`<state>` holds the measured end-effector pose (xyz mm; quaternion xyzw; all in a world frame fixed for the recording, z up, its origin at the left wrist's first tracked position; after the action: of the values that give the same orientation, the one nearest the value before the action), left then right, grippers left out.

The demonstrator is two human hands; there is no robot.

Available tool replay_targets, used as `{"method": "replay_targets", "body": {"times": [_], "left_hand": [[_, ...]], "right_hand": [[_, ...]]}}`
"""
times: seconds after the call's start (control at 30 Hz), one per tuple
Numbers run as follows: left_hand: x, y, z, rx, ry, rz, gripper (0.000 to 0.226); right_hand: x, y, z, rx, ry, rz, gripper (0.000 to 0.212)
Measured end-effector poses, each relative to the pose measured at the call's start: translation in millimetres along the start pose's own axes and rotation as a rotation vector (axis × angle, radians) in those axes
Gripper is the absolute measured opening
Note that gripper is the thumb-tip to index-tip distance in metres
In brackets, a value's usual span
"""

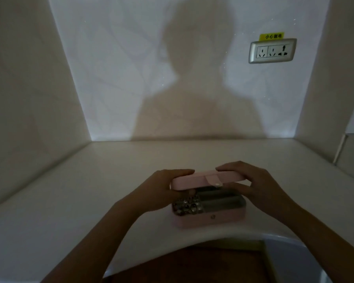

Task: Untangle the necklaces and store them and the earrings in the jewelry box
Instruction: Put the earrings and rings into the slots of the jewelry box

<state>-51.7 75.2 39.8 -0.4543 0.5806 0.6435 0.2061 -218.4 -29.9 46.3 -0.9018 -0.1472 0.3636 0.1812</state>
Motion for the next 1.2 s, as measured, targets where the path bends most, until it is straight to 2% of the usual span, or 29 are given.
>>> {"method": "replay_targets", "body": {"times": [0.07,0.2,0.37,0.47,0.53,0.67,0.87,1.2], "left_hand": [[4,5,5,0.016,-0.041,-0.044,0.063],[23,5,15,-0.01,-0.144,-0.216,0.083],[45,6,19,-0.011,-0.207,-0.452,0.099],[34,8,8,-0.089,-0.362,-0.404,0.09],[29,12,0,-0.135,-0.404,-0.383,0.086],[45,26,-9,-0.135,-0.322,-0.542,0.099],[50,24,-21,-0.162,-0.324,-0.563,0.118],[50,39,-20,-0.187,-0.32,-0.604,0.117]], "right_hand": [[1,1,4,-0.007,-0.022,0.006,0.035],[15,4,22,-0.026,-0.142,0.069,0.058],[31,9,46,-0.038,-0.225,0.076,0.063],[35,9,49,-0.012,-0.225,0.078,0.067],[36,9,49,-0.003,-0.248,0.096,0.068],[36,9,48,0.029,-0.259,0.059,0.072],[36,9,47,0.035,-0.239,0.069,0.074],[36,9,47,0.091,-0.298,0.07,0.073]]}}
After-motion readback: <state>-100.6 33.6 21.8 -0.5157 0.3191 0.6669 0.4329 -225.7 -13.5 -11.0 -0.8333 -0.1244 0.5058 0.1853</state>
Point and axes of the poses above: each hand's wrist, its own z-axis away from the middle knuckle, its own x-axis out of the palm, y = z × x, the point moved 7 cm from there along -z, towards the middle knuckle, and after that the axes turned 14 degrees about -x, right-handed, at the moved point
